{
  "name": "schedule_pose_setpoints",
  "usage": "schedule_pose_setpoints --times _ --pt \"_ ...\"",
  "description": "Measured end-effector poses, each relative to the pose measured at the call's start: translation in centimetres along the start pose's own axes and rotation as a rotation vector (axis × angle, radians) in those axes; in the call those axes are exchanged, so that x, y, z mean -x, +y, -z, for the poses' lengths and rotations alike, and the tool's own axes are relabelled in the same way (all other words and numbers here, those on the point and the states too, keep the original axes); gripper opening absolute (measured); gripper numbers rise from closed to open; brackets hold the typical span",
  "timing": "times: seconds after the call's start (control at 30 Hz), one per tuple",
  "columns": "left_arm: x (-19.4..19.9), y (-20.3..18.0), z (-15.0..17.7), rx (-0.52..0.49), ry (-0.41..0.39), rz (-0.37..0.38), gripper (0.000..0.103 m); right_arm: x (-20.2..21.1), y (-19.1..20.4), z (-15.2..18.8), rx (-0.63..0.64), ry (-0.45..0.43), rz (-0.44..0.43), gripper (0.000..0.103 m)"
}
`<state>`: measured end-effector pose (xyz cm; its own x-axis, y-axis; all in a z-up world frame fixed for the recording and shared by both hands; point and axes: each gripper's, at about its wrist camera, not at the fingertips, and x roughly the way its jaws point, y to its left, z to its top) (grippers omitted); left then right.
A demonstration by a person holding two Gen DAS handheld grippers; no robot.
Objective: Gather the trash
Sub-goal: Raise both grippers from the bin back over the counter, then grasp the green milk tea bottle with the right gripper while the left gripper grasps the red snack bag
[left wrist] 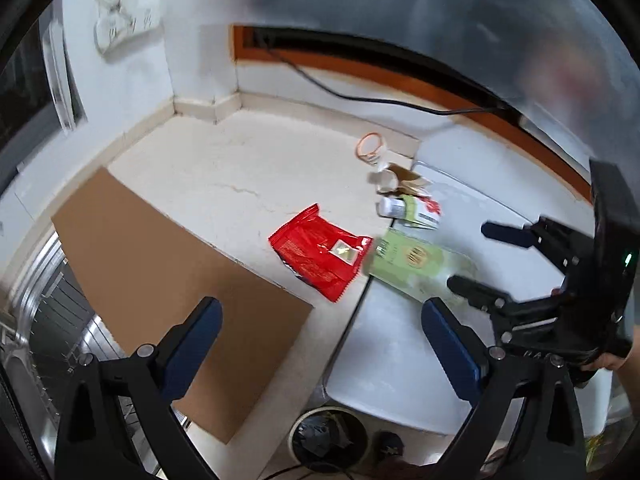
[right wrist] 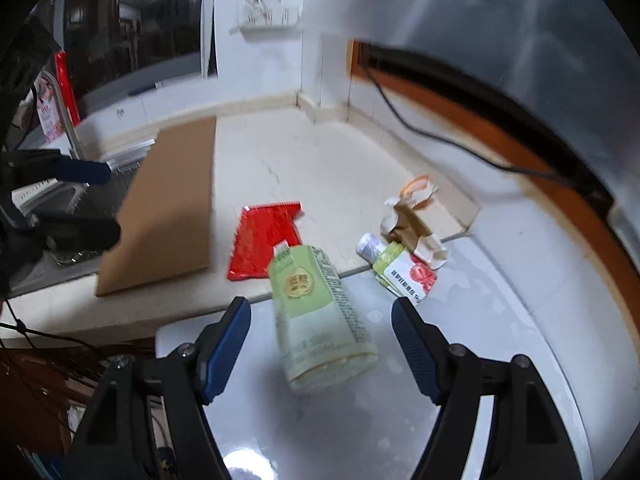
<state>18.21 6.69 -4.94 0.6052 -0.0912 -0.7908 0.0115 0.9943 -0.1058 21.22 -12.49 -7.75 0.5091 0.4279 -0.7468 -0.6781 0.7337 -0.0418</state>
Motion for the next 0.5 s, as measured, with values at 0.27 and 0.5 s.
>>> schedule_pose_setpoints --times 0.27,0.5 --pt "-5.1 2.3 -2.8 0.004 0.092 0.024 0.102 -4.0 0.1 0.0 0.087 0.101 -0.056 0.073" --pt "-9.2 1.2 -4.3 -0.053 0.157 0.034 0.102 -5.6 -0.1 0.2 0.091 0.137 -0.077 0.072"
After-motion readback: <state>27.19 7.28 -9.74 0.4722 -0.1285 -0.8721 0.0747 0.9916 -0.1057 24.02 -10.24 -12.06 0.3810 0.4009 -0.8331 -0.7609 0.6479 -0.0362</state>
